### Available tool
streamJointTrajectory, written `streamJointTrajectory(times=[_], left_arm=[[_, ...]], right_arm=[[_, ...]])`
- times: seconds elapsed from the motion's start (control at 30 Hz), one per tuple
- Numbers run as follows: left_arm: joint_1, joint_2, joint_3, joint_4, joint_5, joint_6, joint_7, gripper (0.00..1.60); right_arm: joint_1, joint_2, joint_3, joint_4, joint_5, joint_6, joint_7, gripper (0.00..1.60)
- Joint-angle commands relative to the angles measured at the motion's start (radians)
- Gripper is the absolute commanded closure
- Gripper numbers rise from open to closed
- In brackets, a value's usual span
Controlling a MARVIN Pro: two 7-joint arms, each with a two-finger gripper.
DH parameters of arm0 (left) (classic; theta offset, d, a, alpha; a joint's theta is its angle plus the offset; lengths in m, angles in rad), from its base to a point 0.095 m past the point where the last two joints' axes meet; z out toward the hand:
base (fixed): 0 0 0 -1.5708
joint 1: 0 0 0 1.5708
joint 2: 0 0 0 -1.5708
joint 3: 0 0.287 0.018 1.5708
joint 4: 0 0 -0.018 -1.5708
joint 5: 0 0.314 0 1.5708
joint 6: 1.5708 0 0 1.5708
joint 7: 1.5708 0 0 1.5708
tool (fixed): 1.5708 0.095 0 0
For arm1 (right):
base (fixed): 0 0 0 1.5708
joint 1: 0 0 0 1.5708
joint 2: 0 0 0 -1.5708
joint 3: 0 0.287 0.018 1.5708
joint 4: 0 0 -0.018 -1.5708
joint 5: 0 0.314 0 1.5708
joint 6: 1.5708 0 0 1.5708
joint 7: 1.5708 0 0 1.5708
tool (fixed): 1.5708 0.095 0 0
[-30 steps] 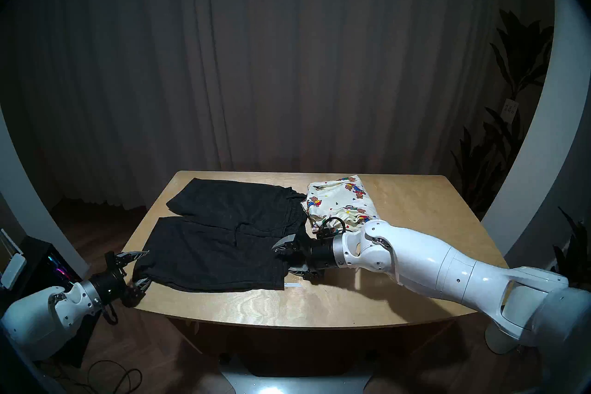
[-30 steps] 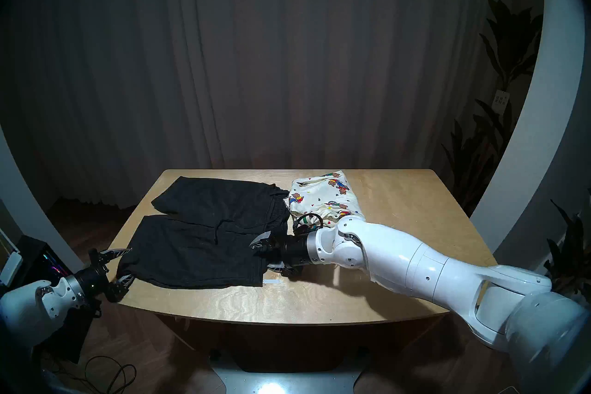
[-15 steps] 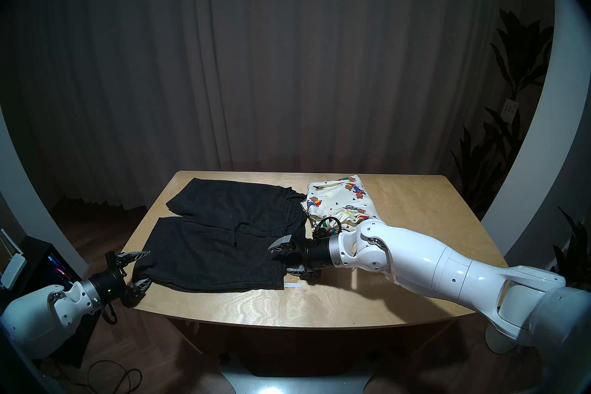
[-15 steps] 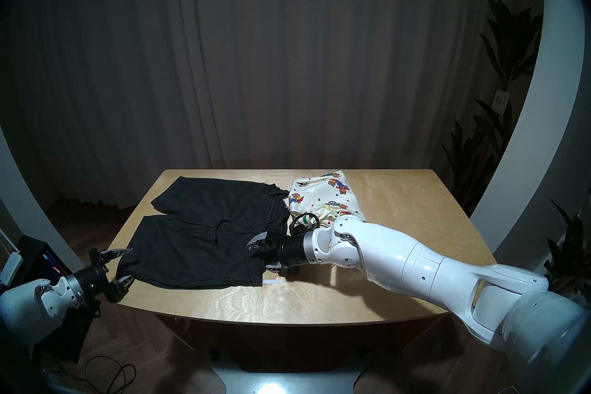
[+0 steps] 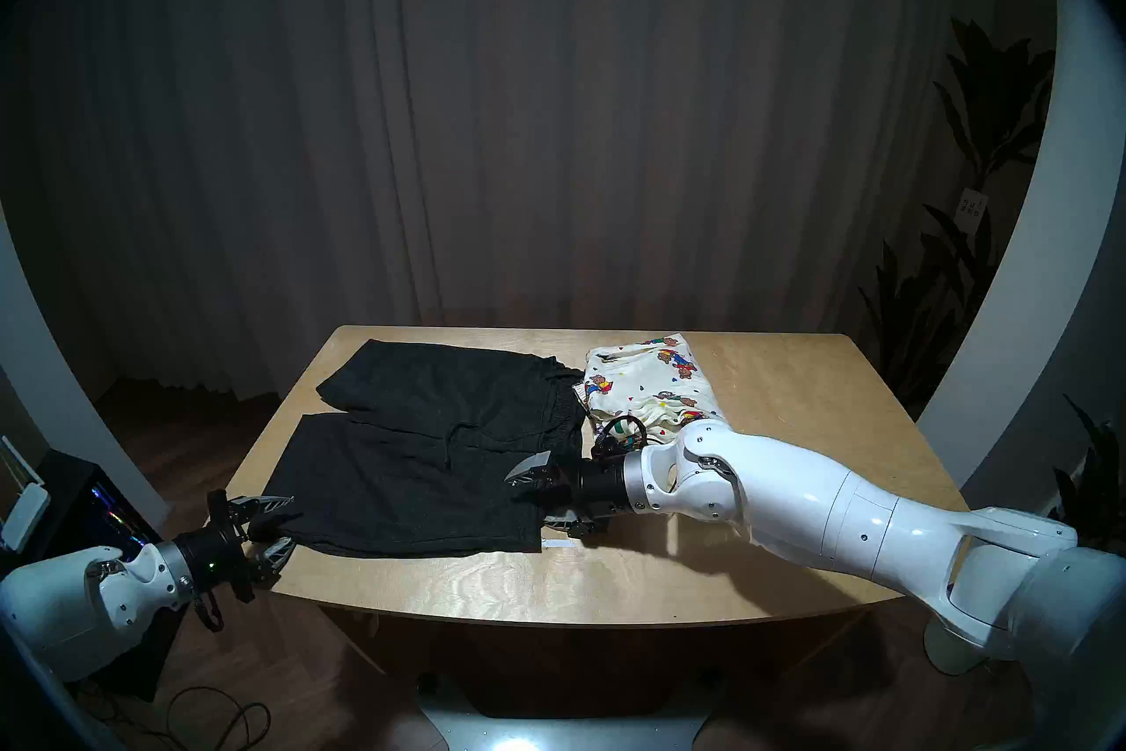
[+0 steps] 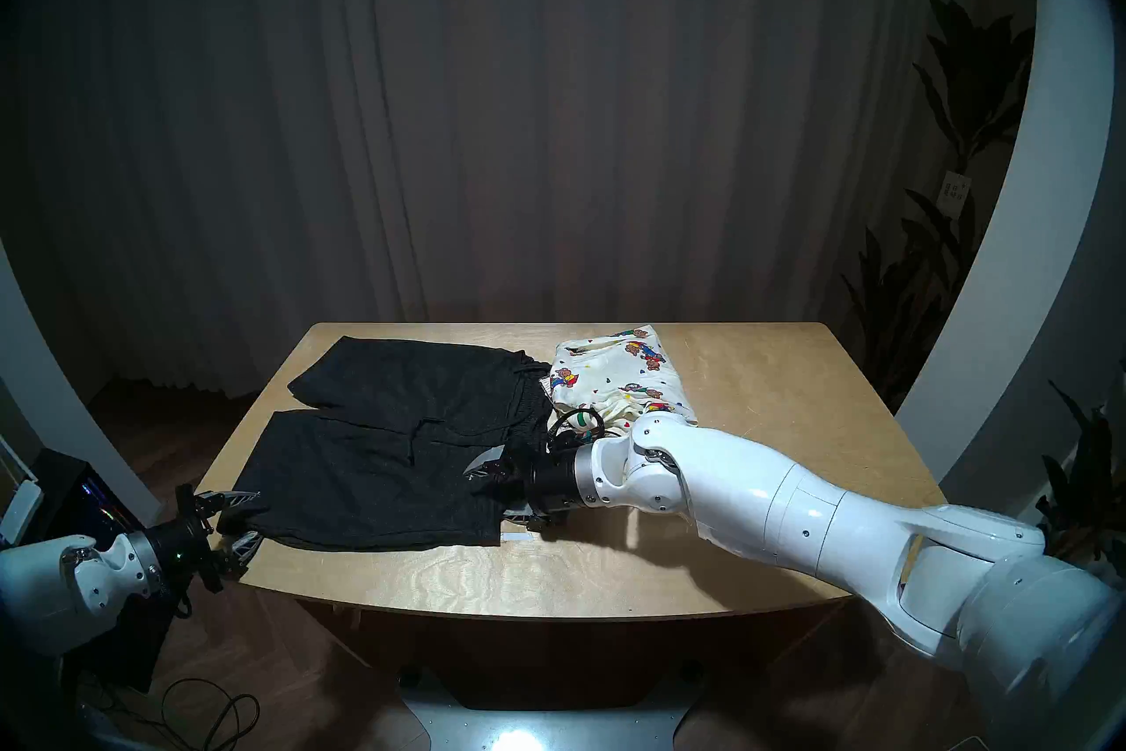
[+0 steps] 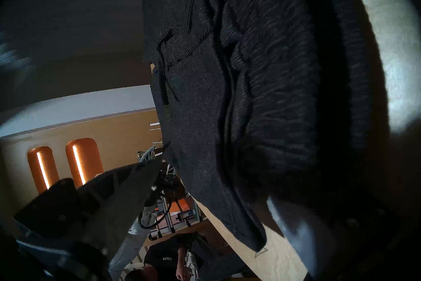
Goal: Fold pants twice and stack them
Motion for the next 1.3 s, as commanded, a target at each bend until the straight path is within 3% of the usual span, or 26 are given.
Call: streamJointTrajectory(times=[0.0, 0.07, 0.1, 0.13, 0.17, 0.23, 0.27, 0.4, 0.5, 0.6, 0.9, 1.1, 1.27], left_arm=[[0.082, 0.026, -0.034, -0.046, -0.009, -0.083, 0.015, 0.56], [0.083, 0.024, -0.041, -0.051, -0.009, -0.102, 0.023, 0.55], [0.08, 0.025, -0.042, -0.056, -0.009, -0.128, 0.037, 0.6], [0.075, 0.023, -0.041, -0.055, -0.009, -0.132, 0.041, 0.77], [0.071, 0.022, -0.042, -0.056, -0.009, -0.142, 0.046, 0.8], [0.069, 0.023, -0.042, -0.06, -0.009, -0.154, 0.055, 0.73], [0.057, 0.02, -0.042, -0.068, -0.009, -0.192, 0.075, 0.75], [0.032, 0.012, -0.034, -0.072, -0.009, -0.228, 0.1, 0.82], [0.021, 0.004, -0.03, -0.076, -0.009, -0.25, 0.108, 0.51], [0.008, -0.005, -0.025, -0.074, -0.009, -0.266, 0.109, 0.4], [-0.001, -0.008, -0.022, -0.066, -0.009, -0.266, 0.122, 0.65], [0.005, -0.006, -0.023, -0.059, -0.009, -0.259, 0.127, 0.67], [0.008, -0.005, -0.034, -0.057, -0.009, -0.259, 0.126, 0.91]], right_arm=[[-0.023, -0.007, -0.013, 0.018, 0.01, 0.003, -0.003, 0.26], [-0.022, -0.009, -0.014, 0.024, 0.013, 0.004, -0.002, 0.28], [-0.021, -0.009, -0.015, 0.025, 0.012, 0.004, -0.001, 0.29], [-0.021, -0.01, -0.015, 0.026, 0.013, 0.005, 0.0, 0.29], [-0.02, -0.011, -0.015, 0.027, 0.013, 0.005, 0.0, 0.28], [-0.02, -0.011, -0.015, 0.029, 0.014, 0.005, 0.0, 0.29], [-0.019, -0.013, -0.016, 0.032, 0.016, 0.006, 0.001, 0.29], [-0.015, -0.019, -0.016, 0.038, 0.02, 0.008, 0.0, 0.28], [-0.013, -0.022, -0.017, 0.042, 0.02, 0.01, 0.002, 0.26], [-0.012, -0.025, -0.018, 0.048, 0.019, 0.013, 0.004, 0.25], [-0.008, -0.047, -0.022, 0.057, 0.019, 0.011, -0.004, 0.26], [-0.006, -0.069, -0.025, 0.072, 0.02, 0.0, -0.011, 0.25], [-0.006, -0.076, -0.027, 0.075, 0.021, 0.001, -0.018, 0.31]])
